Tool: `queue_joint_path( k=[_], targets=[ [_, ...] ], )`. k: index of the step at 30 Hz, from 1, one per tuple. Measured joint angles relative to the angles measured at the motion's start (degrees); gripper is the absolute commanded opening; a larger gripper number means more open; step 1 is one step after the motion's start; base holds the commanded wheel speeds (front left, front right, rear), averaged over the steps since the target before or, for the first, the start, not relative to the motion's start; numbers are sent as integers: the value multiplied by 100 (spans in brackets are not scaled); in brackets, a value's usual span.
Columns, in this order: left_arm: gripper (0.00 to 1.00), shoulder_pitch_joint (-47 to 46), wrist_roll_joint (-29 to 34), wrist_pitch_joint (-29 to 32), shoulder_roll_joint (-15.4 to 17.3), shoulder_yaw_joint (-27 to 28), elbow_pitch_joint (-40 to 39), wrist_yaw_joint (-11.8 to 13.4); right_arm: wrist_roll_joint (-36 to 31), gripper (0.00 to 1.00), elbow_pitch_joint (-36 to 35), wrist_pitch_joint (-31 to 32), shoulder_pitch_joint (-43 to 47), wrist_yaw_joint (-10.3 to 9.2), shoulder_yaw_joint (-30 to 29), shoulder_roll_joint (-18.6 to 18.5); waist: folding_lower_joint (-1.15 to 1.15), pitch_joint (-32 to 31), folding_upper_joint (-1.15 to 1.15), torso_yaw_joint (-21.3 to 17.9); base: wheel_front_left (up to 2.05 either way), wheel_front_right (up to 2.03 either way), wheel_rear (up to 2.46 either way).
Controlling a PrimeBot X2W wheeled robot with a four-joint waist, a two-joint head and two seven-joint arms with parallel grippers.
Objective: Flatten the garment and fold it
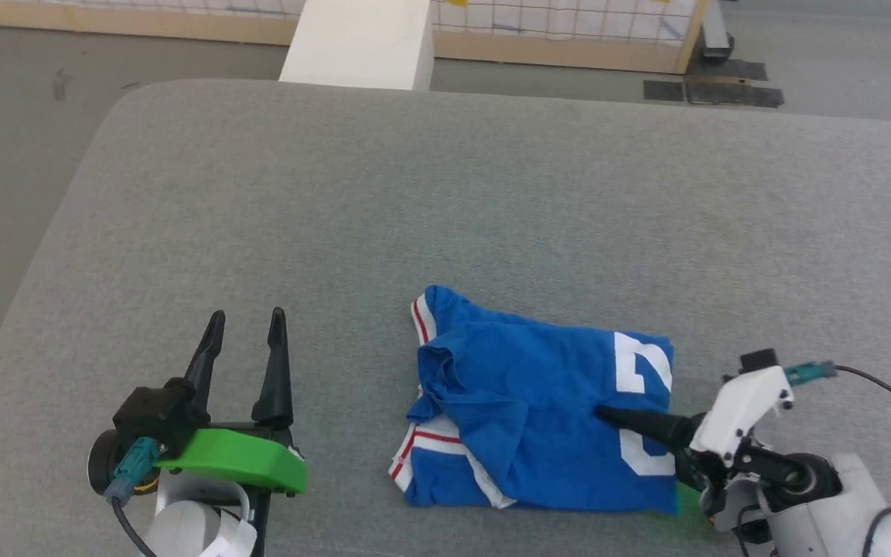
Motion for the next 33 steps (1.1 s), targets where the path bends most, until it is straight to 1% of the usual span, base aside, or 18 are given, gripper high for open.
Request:
queue_joint_path(
  k=[1,2,4,7,10,12,15,19,21,25,27,33],
  targets=[
    [100,0,0,0,0,1,1,0,-2,45,26,10,-19,-1,111,-1,0,4,0,31,0,0,0],
    [100,0,0,0,0,4,1,0,-44,24,29,10,-30,-1,216,0,0,5,0,57,0,0,0],
    [100,0,0,0,0,9,1,0,-170,0,9,-10,-44,-1,342,7,0,-1,0,89,0,0,0],
    [100,4,1,0,0,35,-2,0,-457,0,-154,-113,-44,-1,438,5,0,-31,0,89,0,0,0],
    [100,16,1,0,0,79,-19,0,-1143,0,-543,-367,-43,-1,609,-5,0,-42,0,34,0,0,0],
    [100,25,1,0,1,90,-47,0,-1928,0,-890,-636,-44,-1,801,-127,0,-42,0,-38,0,0,0],
    [100,36,1,-1,0,105,-87,0,-3021,0,-1288,-909,-55,-1,882,-319,0,-33,0,-181,0,0,0],
    [100,31,30,-1,0,133,-159,0,-4195,0,-1655,-902,-261,-1,815,-367,0,13,0,-453,0,0,0],
    [100,16,60,-1,0,132,-201,0,-4623,0,-1763,-821,-417,0,760,-379,0,52,0,-605,0,0,0],
    [100,-166,197,0,12,76,-331,0,-5281,0,-1879,-697,-775,0,681,-500,0,197,0,-950,0,0,0],
    [100,-298,253,-1,48,4,-414,0,-5499,0,-1894,-648,-960,0,646,-581,0,298,0,-1116,0,0,0],
    [100,-675,356,-1,330,-140,-636,0,-6133,0,-1724,-711,-1492,0,388,-750,0,715,0,-1626,0,0,0]
  ],
)
